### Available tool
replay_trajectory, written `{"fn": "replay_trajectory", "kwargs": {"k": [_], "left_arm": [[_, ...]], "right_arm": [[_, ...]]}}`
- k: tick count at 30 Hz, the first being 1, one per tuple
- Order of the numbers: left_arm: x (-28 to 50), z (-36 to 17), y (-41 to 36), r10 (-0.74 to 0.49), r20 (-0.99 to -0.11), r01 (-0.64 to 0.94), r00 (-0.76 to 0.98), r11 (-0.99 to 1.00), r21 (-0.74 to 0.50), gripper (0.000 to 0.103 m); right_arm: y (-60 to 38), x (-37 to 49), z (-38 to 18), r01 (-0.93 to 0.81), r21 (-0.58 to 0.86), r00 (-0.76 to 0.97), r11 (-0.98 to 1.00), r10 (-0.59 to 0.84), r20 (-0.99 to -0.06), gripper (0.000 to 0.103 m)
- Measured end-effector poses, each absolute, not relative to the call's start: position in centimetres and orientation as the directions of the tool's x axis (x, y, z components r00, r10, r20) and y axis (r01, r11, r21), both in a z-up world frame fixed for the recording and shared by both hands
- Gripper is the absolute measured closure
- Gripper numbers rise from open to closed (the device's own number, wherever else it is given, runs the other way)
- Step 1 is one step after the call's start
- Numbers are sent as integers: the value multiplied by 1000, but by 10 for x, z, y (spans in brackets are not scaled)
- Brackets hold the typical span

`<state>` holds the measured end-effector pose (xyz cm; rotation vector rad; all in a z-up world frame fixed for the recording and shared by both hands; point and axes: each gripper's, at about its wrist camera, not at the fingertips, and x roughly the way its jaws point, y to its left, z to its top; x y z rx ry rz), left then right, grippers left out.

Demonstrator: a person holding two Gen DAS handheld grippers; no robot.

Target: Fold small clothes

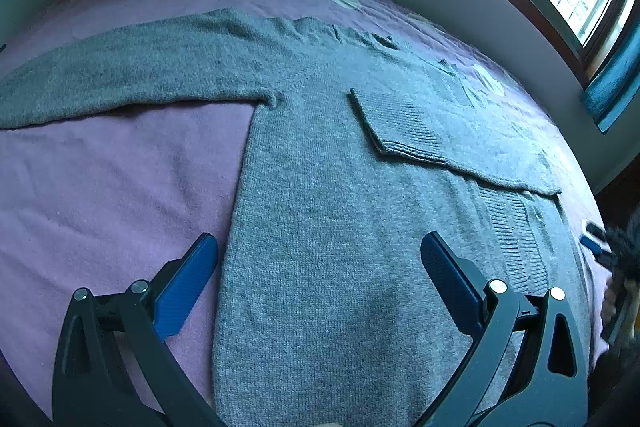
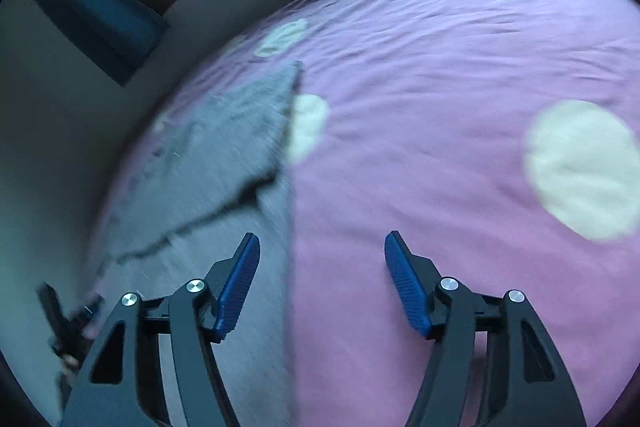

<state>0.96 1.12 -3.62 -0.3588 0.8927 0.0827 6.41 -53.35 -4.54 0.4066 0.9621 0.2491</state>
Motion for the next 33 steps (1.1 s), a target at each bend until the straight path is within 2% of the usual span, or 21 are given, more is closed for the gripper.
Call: {"fn": "replay_trajectory", "kwargs": {"k": [4,7,10,14,21,26,29,33], "left_arm": [[10,-34,12,-84,-771,-213,631,937,-276,2],[5,-29,19,-101,-770,-215,630,930,-298,2],[-7,-21,34,-70,-759,-239,647,927,-290,2],[-24,-18,79,-15,-758,-319,653,902,-292,2],[-74,-29,203,37,-723,-518,689,724,-456,2],[-90,-32,262,89,-671,-554,737,648,-523,2],[-91,-38,300,70,-603,-521,794,589,-618,2],[-86,-38,334,116,-597,-549,794,560,-621,5]], "right_arm": [[-549,45,-61,-18,458,601,889,375,-706,34],[-547,51,-63,-44,491,611,870,412,-676,21],[-545,53,-64,-45,501,612,864,420,-670,17],[-541,51,-61,-44,504,612,863,422,-669,16],[-542,48,-61,-46,521,615,853,435,-658,15],[-542,49,-61,-45,528,618,848,439,-653,13],[-542,48,-61,-43,532,620,846,440,-650,12],[-542,49,-62,-39,532,623,846,437,-648,12]]}}
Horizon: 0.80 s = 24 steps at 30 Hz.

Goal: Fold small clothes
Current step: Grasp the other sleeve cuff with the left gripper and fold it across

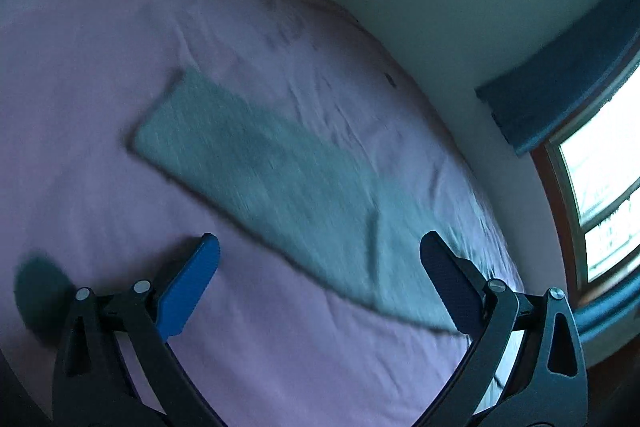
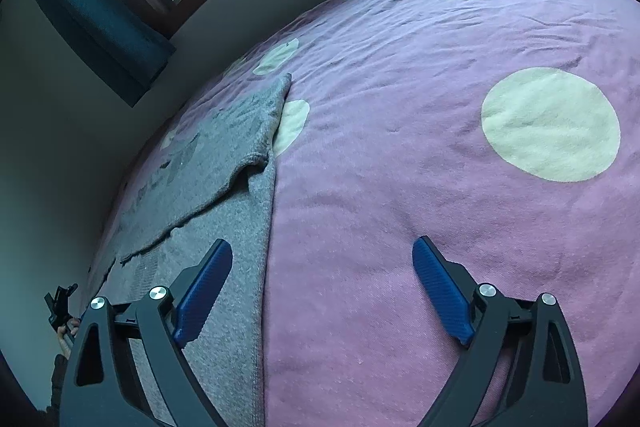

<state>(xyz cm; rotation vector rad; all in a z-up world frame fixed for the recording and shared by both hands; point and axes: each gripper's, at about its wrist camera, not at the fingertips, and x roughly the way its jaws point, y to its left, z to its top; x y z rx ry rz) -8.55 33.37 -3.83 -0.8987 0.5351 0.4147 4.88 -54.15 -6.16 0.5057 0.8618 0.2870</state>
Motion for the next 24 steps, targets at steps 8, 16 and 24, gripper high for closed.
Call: {"fn": "replay_trajectory", "kwargs": {"k": [8,16,24], "left_arm": [[-88,-41,376,150,-586,-572,796,503,-648,34],[-84,-46,385,166,-657,-643,735,478,-599,93],[-55,5,330,220,-641,-605,736,638,-476,99]], "right_arm": [[-543,49,-61,-27,539,631,842,432,-644,12],[-544,50,-61,-23,544,636,839,432,-640,12],[-545,49,-61,-21,550,639,835,434,-635,12]]}}
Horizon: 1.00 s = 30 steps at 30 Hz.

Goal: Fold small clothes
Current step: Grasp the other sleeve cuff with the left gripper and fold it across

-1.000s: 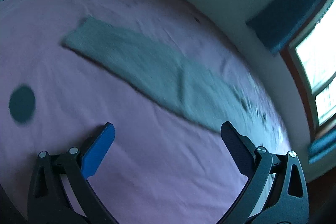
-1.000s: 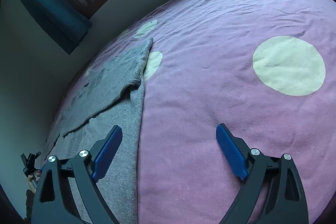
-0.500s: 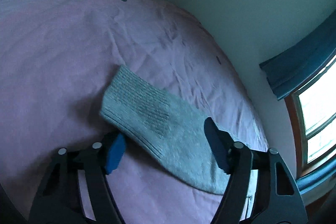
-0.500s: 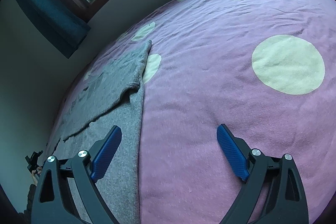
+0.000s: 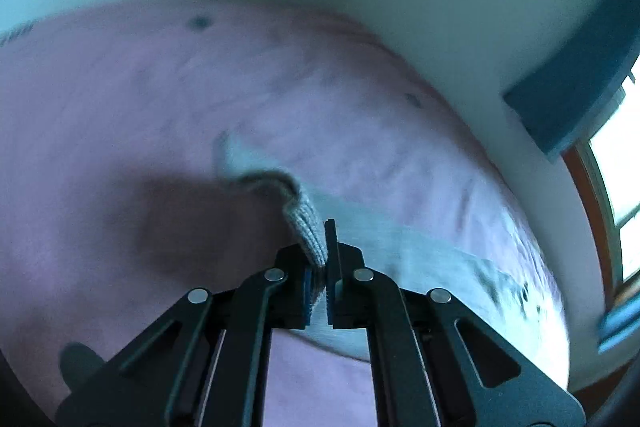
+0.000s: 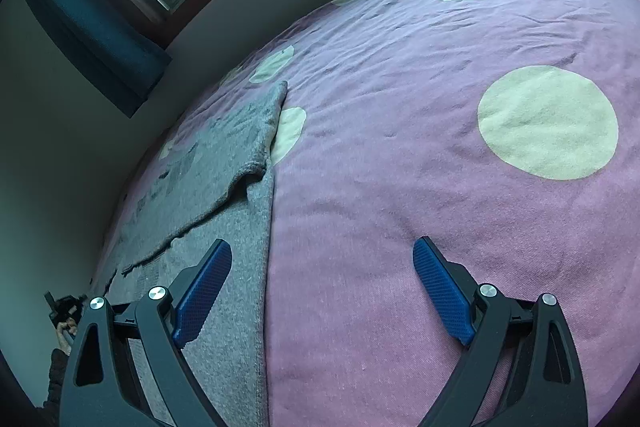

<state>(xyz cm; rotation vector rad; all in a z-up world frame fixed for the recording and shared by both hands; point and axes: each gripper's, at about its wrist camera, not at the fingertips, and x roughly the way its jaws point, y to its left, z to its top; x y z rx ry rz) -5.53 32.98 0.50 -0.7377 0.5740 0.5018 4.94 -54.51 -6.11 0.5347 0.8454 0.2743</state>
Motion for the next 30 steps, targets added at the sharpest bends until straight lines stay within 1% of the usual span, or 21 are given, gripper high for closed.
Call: {"fn": "replay_trajectory", "kwargs": {"k": [6,10,13,20,25,30], "left_arm": [[2,59,230,155,-592,-443,791,811,-381,99],[41,81,149,92,-576,-319,812,897,-306,99],[70,87,83,61,-575,-227,816,948,-221,99],[123,74,-59,-47,-610,-36,791,992,-124,99],[152,42,-129,-91,-654,56,751,996,-74,99],[171,10,-190,-93,-700,115,708,993,-15,99]], "right_arm": [[-548,50,-61,-22,557,639,830,441,-630,12],[-549,49,-61,-23,566,641,824,447,-624,12],[-550,49,-61,-22,576,643,817,453,-618,12],[-551,48,-62,-23,590,646,807,462,-607,12],[-552,48,-62,-24,596,648,803,466,-602,12],[-552,48,-62,-24,598,649,801,467,-600,12]]}}
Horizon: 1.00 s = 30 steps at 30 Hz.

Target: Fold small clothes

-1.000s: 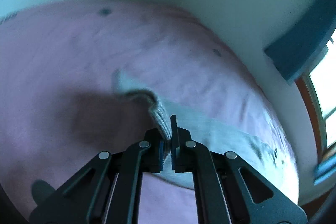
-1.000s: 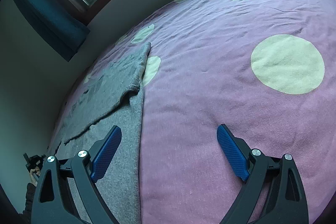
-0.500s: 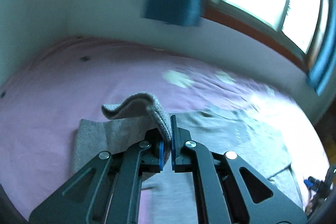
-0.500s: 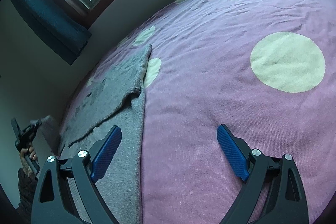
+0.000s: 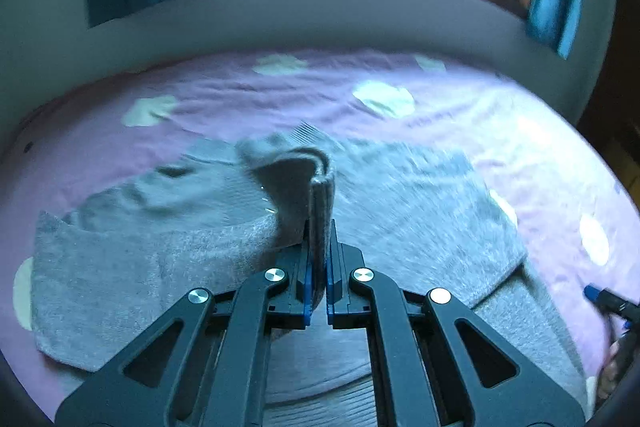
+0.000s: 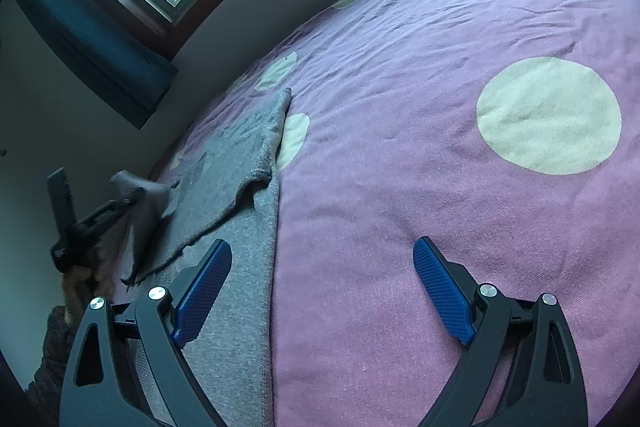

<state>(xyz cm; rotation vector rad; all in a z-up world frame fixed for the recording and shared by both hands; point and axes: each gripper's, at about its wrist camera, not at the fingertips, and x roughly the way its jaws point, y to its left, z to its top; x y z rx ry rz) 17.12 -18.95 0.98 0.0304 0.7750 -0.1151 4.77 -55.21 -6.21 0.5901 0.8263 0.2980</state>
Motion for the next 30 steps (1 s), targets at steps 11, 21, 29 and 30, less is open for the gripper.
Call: {"fn": "replay_trajectory", "kwargs": {"k": [11,21,29,30], "left_arm": [[173,-34,-232,-79,-765,170,639,985,40,77],[86,10,-124,-144,-702,91,697,990,-112,59],[44,-11,-1,79,-724,-147,686,989,-32,55],[45,-16,14,90,-731,-185,676,982,-50,55]], "right_arm": [[-552,47,-62,-25,598,652,801,466,-598,12],[-548,45,-56,-16,573,648,820,444,-618,12],[-487,62,3,-150,650,606,745,589,-534,12],[-473,69,6,-171,663,585,729,617,-527,12]]}}
